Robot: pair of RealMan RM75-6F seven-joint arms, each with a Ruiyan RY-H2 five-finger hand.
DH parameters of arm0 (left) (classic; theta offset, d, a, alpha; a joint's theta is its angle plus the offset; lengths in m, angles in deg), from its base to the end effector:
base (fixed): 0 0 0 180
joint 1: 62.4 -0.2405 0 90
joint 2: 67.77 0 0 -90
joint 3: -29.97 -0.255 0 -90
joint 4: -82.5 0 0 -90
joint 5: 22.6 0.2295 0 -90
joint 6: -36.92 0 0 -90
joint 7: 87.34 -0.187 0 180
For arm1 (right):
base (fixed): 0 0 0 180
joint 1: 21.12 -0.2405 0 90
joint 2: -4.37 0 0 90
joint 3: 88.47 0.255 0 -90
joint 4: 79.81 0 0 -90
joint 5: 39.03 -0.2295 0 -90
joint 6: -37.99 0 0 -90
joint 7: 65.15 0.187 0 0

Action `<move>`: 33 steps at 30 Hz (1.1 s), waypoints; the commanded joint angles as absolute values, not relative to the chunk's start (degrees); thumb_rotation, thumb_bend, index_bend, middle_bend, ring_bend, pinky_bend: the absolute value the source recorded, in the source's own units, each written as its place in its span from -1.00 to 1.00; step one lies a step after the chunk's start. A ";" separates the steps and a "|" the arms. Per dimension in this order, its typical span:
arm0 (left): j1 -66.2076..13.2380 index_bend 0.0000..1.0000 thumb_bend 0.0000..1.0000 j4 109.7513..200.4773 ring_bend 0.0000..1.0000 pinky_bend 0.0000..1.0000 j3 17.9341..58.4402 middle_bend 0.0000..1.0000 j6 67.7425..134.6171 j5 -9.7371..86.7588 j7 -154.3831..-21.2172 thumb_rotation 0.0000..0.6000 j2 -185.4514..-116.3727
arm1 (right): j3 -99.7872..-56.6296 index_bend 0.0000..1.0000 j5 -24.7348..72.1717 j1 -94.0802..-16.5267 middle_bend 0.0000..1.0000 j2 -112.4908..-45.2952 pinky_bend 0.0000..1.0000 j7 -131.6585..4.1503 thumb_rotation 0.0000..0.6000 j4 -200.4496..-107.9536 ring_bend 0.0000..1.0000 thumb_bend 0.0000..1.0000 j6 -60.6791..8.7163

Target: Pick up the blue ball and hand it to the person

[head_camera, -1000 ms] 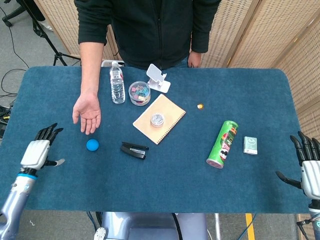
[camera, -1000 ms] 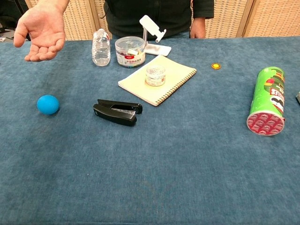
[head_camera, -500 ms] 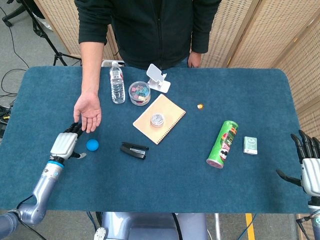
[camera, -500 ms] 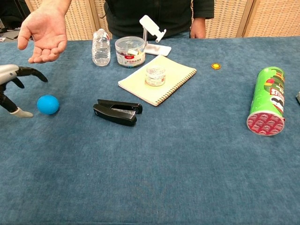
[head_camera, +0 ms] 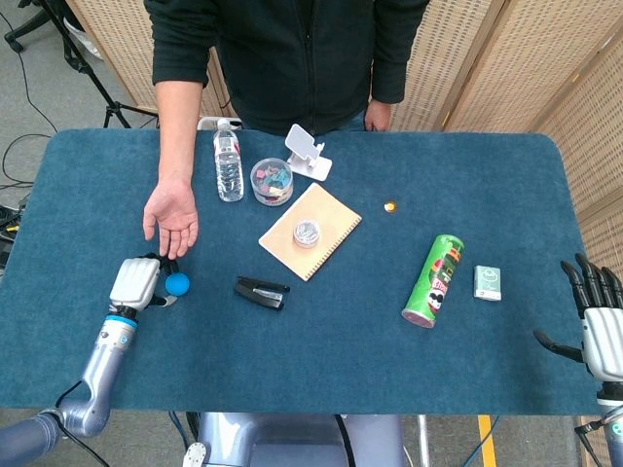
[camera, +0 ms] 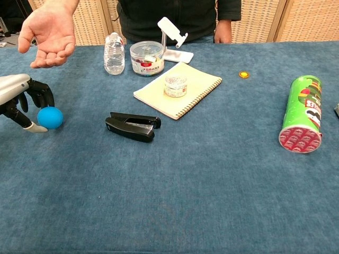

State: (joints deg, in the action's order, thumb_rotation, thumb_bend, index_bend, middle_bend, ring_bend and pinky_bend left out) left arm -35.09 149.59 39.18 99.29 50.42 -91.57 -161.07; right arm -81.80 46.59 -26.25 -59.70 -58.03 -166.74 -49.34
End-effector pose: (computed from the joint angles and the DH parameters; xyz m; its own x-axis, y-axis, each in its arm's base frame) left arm -0.2707 0.3649 -0.0270 0.3547 0.1811 0.9173 0.9339 -0.1166 -0.3381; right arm -0.3267 -0.2427 0.1715 0.3597 0.1120 0.9263 -0.9317 -0.0106 0.3631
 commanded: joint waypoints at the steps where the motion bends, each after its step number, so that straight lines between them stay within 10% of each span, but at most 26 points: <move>1: -36.15 0.29 -0.41 151.27 -0.16 0.01 38.26 0.15 101.12 52.08 -90.75 1.00 -158.95 | -81.79 -1.00 46.52 -26.19 -1.00 -59.64 -1.00 -57.94 1.00 -166.82 -1.00 -1.00 -49.38; 8: -39.50 0.29 -0.40 155.80 -0.16 0.01 32.00 0.15 113.03 67.40 -82.50 1.00 -148.80 | -82.01 -1.00 46.64 -26.24 -1.00 -59.50 -1.00 -58.10 1.00 -167.25 -1.00 -1.00 -49.08; 15: -40.08 0.30 -0.41 156.67 -0.16 0.01 35.57 0.15 124.63 71.89 -76.92 1.00 -145.69 | -82.34 -1.00 47.13 -26.23 -1.00 -59.52 -1.00 -58.74 1.00 -167.87 -1.00 -1.00 -49.13; 29: -32.11 0.31 -0.47 154.75 -0.17 0.01 43.80 0.15 115.51 61.98 -88.79 1.00 -152.07 | -81.77 -1.00 45.27 -26.62 -1.00 -59.52 -1.00 -58.00 1.00 -167.38 -1.00 -1.00 -47.66; 33: -31.39 -0.27 -0.90 155.13 -0.75 -0.44 43.03 -0.65 112.04 60.65 -87.02 1.00 -151.91 | -81.75 -1.00 45.12 -26.66 -1.00 -59.56 -1.00 -58.06 1.00 -167.30 -1.00 -1.00 -47.50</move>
